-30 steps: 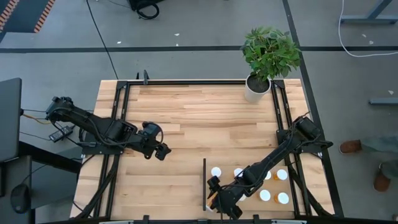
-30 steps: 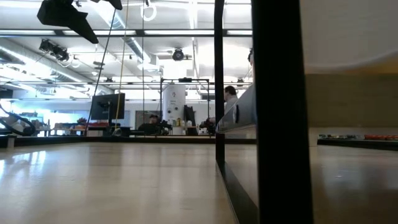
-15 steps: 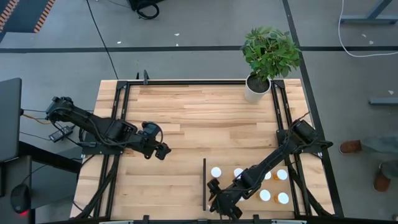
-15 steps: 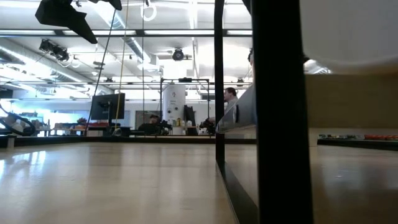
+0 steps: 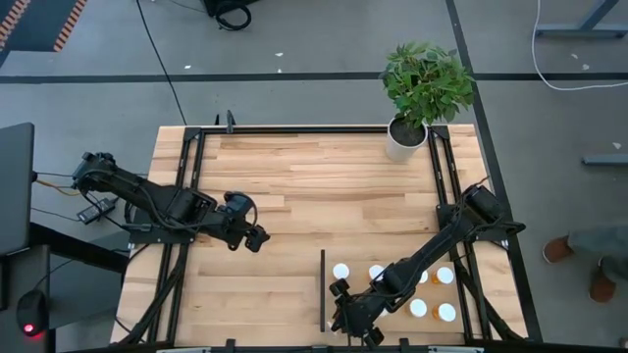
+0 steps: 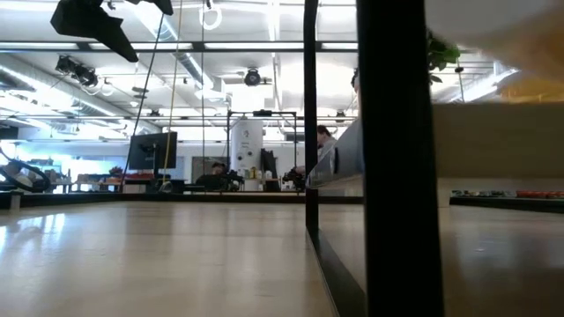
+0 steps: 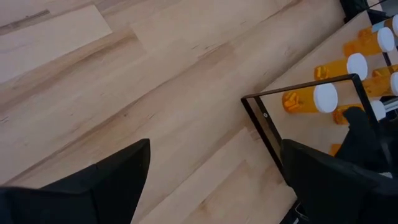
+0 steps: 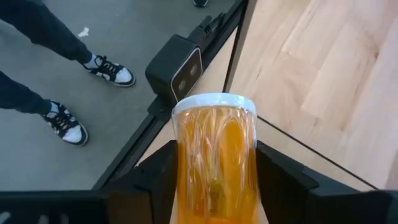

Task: Pick and place medicine bottles onto shelf by color
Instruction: Put the orange pill bottle on the shelf aligned with the other orange pill bottles

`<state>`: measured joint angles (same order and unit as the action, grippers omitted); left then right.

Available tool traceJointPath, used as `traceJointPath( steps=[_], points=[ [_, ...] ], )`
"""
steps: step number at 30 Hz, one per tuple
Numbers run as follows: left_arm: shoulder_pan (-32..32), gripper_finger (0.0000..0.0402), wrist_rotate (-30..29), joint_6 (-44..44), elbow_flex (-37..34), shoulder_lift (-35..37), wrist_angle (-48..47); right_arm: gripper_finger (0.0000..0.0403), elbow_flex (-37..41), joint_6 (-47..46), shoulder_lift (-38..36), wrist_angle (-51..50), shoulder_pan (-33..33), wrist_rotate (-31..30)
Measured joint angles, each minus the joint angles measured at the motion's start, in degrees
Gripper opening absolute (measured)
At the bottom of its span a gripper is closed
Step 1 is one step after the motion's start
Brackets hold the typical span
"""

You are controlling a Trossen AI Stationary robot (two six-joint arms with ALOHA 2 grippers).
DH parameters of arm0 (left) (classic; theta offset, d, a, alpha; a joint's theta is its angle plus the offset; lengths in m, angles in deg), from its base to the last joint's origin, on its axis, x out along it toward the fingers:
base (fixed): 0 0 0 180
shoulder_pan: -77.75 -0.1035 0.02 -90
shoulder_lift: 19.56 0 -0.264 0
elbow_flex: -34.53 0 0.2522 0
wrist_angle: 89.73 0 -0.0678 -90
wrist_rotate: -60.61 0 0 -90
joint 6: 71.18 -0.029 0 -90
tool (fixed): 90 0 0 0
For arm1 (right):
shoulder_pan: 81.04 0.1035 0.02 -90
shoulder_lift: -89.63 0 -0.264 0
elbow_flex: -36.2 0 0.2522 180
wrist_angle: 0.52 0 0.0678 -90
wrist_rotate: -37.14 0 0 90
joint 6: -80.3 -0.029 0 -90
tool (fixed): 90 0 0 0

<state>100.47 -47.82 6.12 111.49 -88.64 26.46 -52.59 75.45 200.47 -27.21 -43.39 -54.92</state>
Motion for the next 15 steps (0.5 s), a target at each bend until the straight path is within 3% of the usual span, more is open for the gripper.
traceJointPath(
  steps=[8,15],
  points=[
    [-0.04,0.0364,0.01,-1.43,-0.02,0.0,0.72,0.0199,-6.56,-2.77,-2.78,-14.68,-0.02,0.94],
    [-0.04,0.0364,-0.47,-12.3,-0.03,0.04,8.93,0.0199,-15.54,-9.44,-7.85,-31.45,-0.19,2.5]
  ],
)
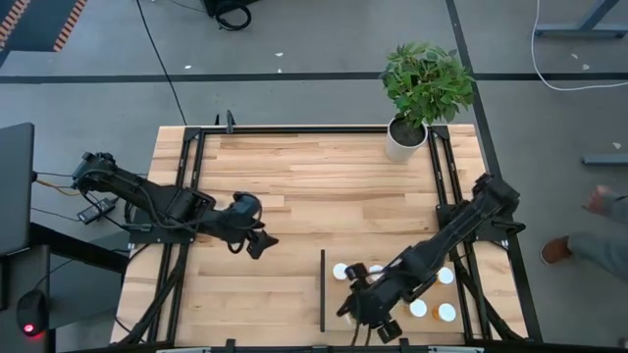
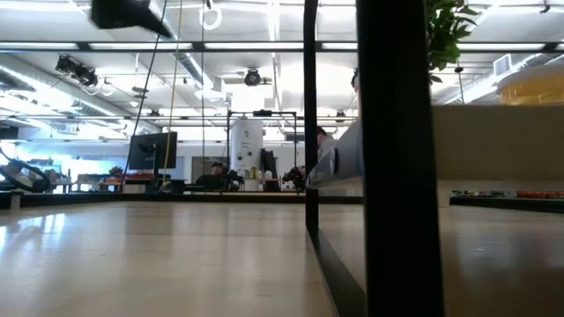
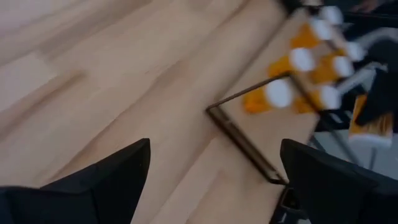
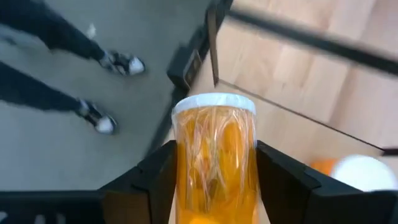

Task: Pick and place medicine bottles onto shelf by color
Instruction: Put the orange pill bottle on the shelf aligned with the other orange pill bottles

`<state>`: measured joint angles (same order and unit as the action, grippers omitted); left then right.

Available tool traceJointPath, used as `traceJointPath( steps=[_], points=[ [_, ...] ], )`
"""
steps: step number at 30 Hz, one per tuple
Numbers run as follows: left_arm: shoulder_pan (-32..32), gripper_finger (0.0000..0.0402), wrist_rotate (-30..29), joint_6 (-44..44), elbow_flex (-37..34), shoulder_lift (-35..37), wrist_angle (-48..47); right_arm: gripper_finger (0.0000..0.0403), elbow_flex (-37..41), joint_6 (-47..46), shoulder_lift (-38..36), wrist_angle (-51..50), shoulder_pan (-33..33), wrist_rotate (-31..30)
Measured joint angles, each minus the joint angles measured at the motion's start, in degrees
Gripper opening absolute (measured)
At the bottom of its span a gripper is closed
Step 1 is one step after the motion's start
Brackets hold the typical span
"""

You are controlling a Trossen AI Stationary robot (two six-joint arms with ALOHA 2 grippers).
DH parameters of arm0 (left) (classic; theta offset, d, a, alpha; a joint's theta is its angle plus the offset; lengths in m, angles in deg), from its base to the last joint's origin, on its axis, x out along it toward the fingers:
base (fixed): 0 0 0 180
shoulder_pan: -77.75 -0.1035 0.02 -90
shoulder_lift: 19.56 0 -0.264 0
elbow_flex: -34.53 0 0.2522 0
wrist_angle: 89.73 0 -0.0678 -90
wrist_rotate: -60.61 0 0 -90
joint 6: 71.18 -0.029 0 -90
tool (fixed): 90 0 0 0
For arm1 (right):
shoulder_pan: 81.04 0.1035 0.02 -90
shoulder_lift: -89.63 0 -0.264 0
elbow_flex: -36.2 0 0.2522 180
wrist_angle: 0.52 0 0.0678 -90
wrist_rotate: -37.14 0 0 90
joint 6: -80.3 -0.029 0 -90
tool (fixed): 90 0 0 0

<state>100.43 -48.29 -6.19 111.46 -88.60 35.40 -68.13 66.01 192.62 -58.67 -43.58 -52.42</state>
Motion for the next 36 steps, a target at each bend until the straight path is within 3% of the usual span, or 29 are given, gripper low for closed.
traceJointPath(
  steps=[5,8,13,16,20,25,32,36],
  points=[
    [0.0,0.0364,-1.32,-12.63,-0.01,0.0,10.52,0.02,-2.02,-9.69,-7.39,-1.49,-0.09,-4.84],
    [0.0,0.0364,-2.53,-20.01,0.76,0.0,16.02,0.02,-2.0,-15.7,-12.67,-1.41,-0.11,-13.96],
    [0.0,0.0364,-6.72,-32.36,6.04,0.03,22.57,0.02,-2.0,-18.07,-18.66,-0.26,1.45,-35.78],
    [0.02,0.0364,-9.25,-44.87,10.54,-0.58,28.21,0.02,-1.98,-18.07,-20.16,0.92,1.23,-41.51],
    [0.65,0.0364,-10.02,-64.49,19.75,-3.5,30.9,0.02,-1.95,-18.09,-20.76,4.25,-0.37,-41.62],
    [0.68,0.0364,-9.05,-81.05,33.99,-11.54,25.84,0.02,-1.89,-17.9,-20.7,9.87,-0.64,-41.12],
    [0.23,0.0364,-3.51,-88.23,52.04,-23.74,5.52,0.02,-1.89,-17.63,-20.98,13.36,-0.58,-37.38],
    [0.13,0.0364,-1.07,-93.31,57.68,-27.84,2.13,0.02,-1.89,-17.73,-20.98,14.5,-0.53,-34.4]
  ],
)
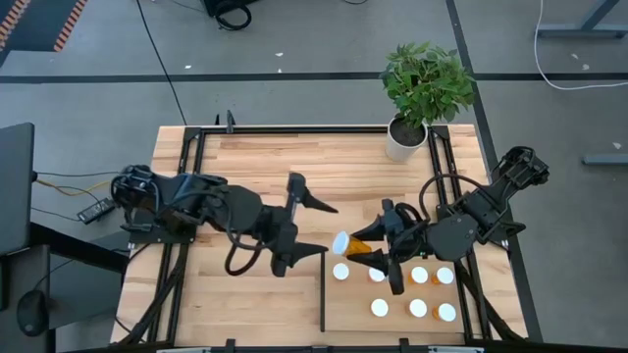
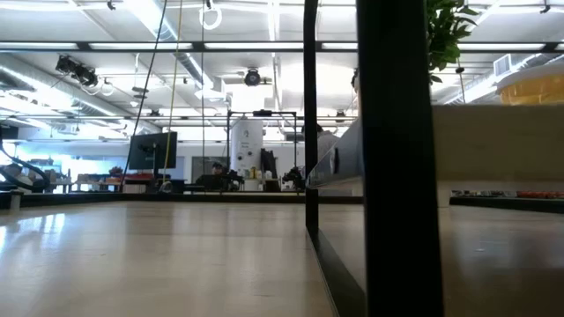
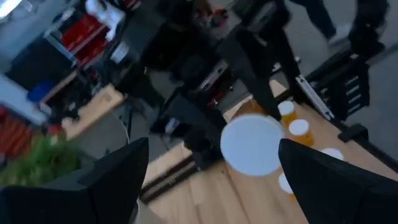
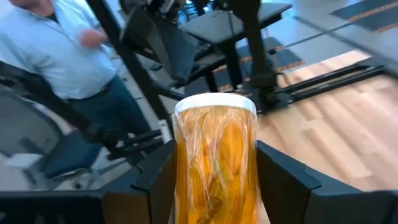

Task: Pick and place medicine bottles onto shelf by color
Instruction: Put the orange pill bottle on the shelf aligned with the other orange pill bottles

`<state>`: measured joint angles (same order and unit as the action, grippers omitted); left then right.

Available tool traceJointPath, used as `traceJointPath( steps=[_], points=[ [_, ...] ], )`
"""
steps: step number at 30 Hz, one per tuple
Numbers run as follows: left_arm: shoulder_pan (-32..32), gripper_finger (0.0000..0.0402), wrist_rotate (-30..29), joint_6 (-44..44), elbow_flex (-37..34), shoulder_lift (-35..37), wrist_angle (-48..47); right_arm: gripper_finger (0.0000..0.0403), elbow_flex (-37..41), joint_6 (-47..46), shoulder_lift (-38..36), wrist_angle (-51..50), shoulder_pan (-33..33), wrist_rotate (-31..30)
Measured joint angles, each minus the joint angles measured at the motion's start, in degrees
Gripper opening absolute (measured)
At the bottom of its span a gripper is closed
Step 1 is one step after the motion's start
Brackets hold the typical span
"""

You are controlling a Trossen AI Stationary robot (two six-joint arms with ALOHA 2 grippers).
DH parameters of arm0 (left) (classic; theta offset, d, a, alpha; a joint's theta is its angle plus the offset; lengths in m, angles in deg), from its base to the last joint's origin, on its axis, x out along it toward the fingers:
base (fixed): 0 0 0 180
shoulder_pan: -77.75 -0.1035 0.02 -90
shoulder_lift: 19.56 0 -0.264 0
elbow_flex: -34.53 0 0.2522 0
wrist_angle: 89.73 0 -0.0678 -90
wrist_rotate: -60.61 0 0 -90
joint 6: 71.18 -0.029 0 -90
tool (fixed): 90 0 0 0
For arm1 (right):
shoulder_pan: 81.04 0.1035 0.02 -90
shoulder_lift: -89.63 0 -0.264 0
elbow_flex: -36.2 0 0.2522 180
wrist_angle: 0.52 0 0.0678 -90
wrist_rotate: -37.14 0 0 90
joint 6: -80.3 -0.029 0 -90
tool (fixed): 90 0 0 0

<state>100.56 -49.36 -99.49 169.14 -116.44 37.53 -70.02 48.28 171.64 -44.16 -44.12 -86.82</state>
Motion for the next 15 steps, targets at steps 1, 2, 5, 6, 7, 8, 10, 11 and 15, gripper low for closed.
traceJointPath(
  steps=[1,2,5,6,7,8,10,11,15],
  points=[
    [0.0,0.0364,0.73,-1.33,0.81,-0.62,-0.12,0.02,0.0,-0.52,0.0,0.49,0.0,1.07],
    [0.02,0.0364,1.46,-2.5,1.4,-1.27,-0.37,0.02,0.0,-1.06,0.0,0.72,-0.02,1.97],
    [0.07,0.0364,3.72,-4.3,2.21,-2.63,-0.72,0.02,0.0,-1.61,0.0,1.56,-0.02,4.15],
    [0.07,0.0364,4.32,-4.35,2.21,-2.78,-0.73,0.02,0.0,-1.82,0.0,1.68,0.0,4.39],
    [0.07,0.0364,4.84,-4.33,2.07,-2.8,-0.94,0.02,0.0,-2.2,0.0,1.65,0.0,4.49],
    [0.17,0.0364,5.25,-4.33,1.83,-2.77,-0.77,0.02,0.0,-2.43,0.0,1.61,-0.02,4.58],
    [0.28,0.0364,5.38,-4.98,1.74,-2.71,-0.88,0.02,0.0,-2.5,0.0,1.72,-0.04,5.0],
    [0.3,0.0364,5.45,-5.36,1.72,-2.71,-1.19,0.02,0.0,-2.5,0.0,2.15,-0.04,5.26],
    [0.31,0.0364,6.69,-5.64,1.63,-2.89,-2.06,0.02,0.0,-2.35,0.0,4.1,-0.63,5.63]
  ],
)
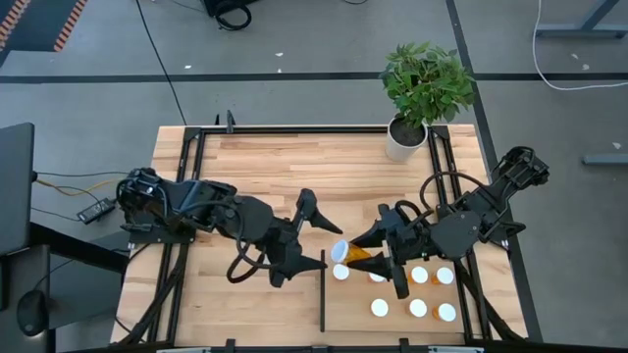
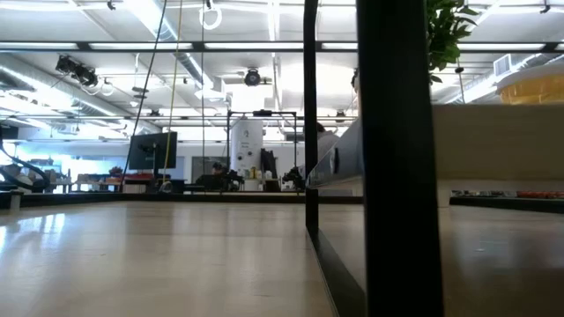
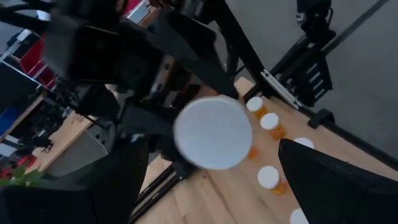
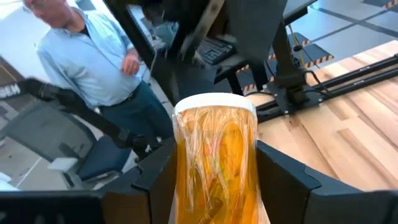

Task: Pick and place medicine bottles onto shelf by color
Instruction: Put the orange pill bottle on the shelf aligned with the other orange pill bottles

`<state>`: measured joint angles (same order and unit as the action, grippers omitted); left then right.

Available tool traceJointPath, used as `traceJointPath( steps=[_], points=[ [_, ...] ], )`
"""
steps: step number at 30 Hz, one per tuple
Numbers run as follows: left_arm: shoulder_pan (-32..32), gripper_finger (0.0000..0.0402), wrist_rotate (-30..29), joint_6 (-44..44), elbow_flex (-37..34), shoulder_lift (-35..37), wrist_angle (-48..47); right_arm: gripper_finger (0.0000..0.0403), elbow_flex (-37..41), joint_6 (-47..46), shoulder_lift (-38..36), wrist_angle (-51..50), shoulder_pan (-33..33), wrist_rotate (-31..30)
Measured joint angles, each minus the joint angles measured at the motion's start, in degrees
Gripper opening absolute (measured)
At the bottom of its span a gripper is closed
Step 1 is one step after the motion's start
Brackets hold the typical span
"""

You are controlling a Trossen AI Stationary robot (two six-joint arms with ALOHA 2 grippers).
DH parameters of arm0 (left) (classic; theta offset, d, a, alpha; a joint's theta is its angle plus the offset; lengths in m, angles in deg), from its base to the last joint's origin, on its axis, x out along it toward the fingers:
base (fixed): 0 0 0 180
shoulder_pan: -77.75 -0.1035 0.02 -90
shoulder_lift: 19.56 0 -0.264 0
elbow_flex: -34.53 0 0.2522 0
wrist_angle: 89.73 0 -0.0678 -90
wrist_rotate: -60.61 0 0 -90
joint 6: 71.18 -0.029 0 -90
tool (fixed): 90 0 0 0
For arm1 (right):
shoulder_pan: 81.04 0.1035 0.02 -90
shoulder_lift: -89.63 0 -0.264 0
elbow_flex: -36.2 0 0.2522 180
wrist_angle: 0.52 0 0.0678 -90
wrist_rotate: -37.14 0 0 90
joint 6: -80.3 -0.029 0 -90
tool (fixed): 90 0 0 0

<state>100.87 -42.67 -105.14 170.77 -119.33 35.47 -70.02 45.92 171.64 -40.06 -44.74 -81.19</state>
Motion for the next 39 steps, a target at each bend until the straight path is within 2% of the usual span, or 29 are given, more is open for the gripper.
traceJointPath(
  steps=[10,16,33,39],
  points=[
    [-0.39,0.0364,-1.23,-3.8,0.1,-2.16,3.26,0.02,0.0,-0.1,-0.33,1.58,-1.41,1.26],
    [-0.5,0.0357,-1.5,-2.73,0.0,-2.6,3.39,0.02,0.0,-0.12,-0.33,1.58,-1.36,1.43],
    [-0.39,0.023,-1.45,0.59,-0.02,-2.66,4.26,0.02,0.0,-0.08,-0.31,0.05,-1.36,1.63],
    [-0.39,0.0225,-1.44,0.59,-0.02,-2.66,4.1,0.02,0.0,-0.11,-0.31,-0.77,-1.37,1.62]
  ],
)
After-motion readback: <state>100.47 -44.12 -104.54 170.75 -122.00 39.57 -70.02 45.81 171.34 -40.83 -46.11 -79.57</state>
